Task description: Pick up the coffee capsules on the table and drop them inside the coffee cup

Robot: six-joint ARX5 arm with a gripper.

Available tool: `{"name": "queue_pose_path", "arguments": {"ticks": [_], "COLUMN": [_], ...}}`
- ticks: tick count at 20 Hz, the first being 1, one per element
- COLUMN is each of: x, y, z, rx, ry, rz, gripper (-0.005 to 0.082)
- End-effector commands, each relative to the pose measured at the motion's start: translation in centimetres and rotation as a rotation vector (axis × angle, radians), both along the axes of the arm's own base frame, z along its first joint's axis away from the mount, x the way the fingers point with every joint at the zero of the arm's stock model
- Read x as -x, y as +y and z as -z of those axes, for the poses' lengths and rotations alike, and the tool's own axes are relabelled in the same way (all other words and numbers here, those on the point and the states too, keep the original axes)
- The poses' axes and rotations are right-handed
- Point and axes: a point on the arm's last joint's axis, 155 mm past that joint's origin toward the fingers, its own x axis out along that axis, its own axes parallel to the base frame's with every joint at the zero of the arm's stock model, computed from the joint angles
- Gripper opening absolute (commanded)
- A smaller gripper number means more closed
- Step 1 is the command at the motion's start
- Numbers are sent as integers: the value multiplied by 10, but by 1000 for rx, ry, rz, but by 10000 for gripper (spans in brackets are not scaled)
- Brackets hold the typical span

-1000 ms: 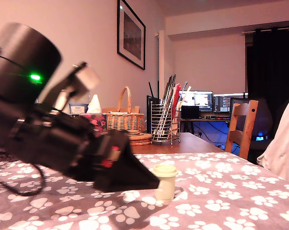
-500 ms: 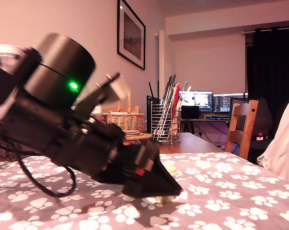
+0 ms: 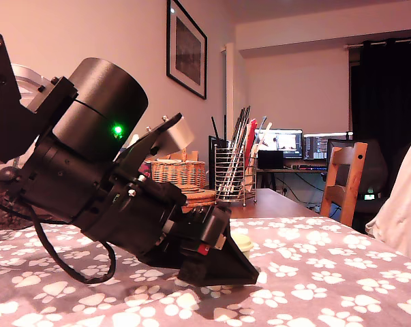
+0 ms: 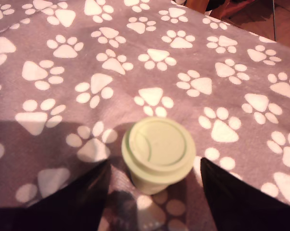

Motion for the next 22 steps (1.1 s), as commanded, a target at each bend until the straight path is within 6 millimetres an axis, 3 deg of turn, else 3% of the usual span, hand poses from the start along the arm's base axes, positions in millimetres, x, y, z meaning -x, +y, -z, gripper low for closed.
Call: {"name": "queue_pose_path", "arguments": {"ticks": [1, 6, 8, 15, 22], "x": [0, -1, -1, -1, -2], "y": [0, 0, 0, 0, -1], "z": [6, 6, 6, 5, -3], "rx": [-16, -19, -19, -24, -8], "ry": [-2, -4, -4, -20, -31], "rz": [-1, -5, -5, 5, 8], "gripper": [513, 254, 195, 55, 55]}}
